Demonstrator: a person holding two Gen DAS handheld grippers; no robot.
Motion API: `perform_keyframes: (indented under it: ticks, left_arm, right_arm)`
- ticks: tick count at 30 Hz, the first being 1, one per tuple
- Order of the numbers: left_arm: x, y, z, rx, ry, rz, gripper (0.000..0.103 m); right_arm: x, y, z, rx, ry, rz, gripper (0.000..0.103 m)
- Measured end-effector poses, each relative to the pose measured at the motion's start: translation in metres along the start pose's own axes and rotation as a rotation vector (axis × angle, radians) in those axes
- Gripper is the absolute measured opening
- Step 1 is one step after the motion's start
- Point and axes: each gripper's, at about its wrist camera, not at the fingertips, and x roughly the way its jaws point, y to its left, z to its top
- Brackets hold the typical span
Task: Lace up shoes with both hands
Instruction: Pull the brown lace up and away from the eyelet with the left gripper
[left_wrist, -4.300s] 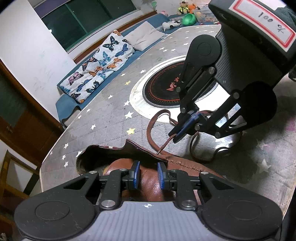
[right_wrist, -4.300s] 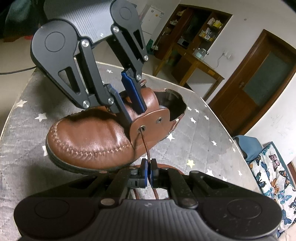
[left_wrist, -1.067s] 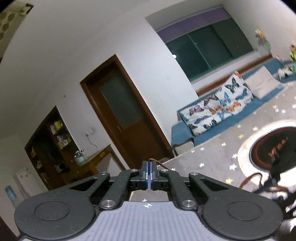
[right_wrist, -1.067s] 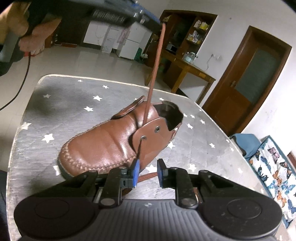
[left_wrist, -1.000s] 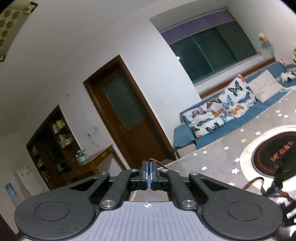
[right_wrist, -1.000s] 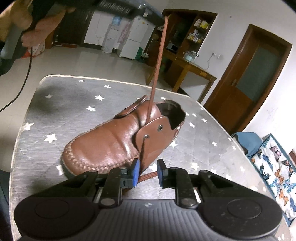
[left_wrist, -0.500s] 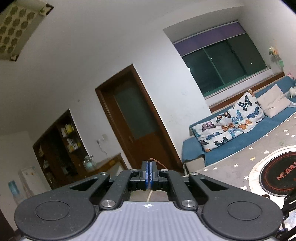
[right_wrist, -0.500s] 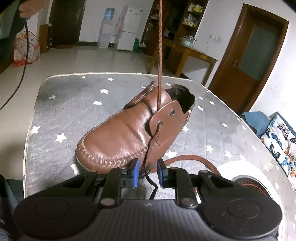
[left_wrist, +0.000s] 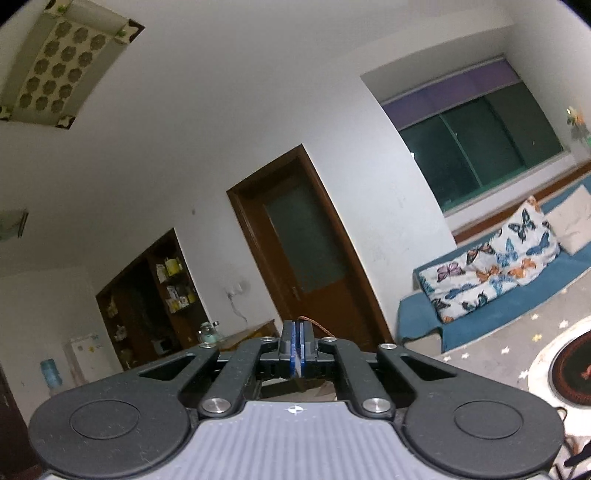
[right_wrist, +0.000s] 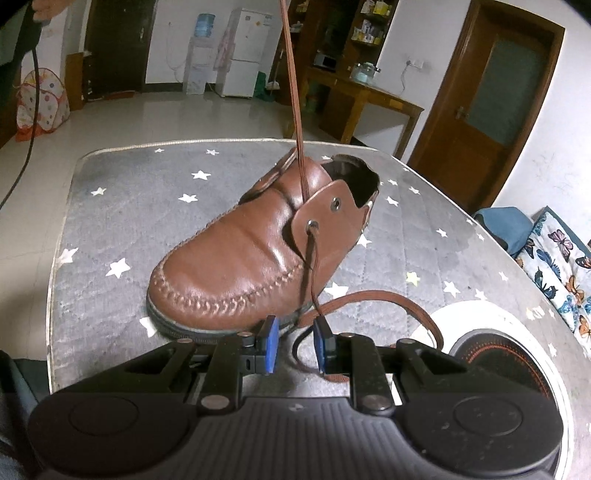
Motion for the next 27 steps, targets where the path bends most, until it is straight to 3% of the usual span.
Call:
perform_keyframes:
  ticks: [7, 22, 27]
  left_arm:
    - [-0.001, 0.002, 0.007, -0.004, -0.031, 0.011, 0.003]
    - [-0.003, 0.019, 0.013, 0.008, -0.106, 0.149, 0.002]
    - [-0.002, 0.034, 0.015, -0.013, -0.083, 0.143, 0.003]
  right_arm:
    - [0.002, 0.0, -0.002, 0.012, 0.012, -0.003, 0.019]
    - [-0.003, 0.003, 0.001, 0.037, -0.029, -0.004, 0.019]
    - [-0.004, -0.002, 0.003, 0.111, -0.039, 0.015, 0.019]
